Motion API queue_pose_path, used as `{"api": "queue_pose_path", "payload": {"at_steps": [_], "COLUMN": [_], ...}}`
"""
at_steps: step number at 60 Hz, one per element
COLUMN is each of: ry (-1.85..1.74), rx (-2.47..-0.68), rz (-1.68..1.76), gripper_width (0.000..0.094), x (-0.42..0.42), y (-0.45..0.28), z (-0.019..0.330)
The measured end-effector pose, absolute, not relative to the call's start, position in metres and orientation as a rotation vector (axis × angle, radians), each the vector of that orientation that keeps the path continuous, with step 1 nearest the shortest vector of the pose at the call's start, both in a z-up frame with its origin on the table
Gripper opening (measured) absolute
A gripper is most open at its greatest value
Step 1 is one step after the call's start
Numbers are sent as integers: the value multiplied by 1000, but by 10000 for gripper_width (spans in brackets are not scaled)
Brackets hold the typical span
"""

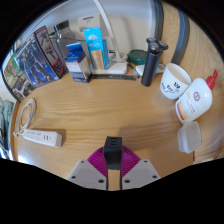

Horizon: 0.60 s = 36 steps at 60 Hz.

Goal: Unplug charger

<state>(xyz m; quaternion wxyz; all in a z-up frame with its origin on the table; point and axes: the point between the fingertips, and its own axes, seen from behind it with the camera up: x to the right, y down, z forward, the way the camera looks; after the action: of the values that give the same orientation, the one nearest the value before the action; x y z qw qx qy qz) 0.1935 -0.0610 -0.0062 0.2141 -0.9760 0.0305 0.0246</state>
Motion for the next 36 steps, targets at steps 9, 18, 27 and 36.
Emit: {"api": "queue_pose_path", "payload": {"at_steps": [9, 18, 27, 36], "ry": [76, 66, 77, 82], "rx": [-2708, -2656, -2549, -2347], "rz": [80, 48, 38, 71], "gripper_width": [230, 406, 696, 742], "x": [191, 194, 191, 173], "y": [-56, -43, -25, -13], "z": [-8, -5, 18, 94]}}
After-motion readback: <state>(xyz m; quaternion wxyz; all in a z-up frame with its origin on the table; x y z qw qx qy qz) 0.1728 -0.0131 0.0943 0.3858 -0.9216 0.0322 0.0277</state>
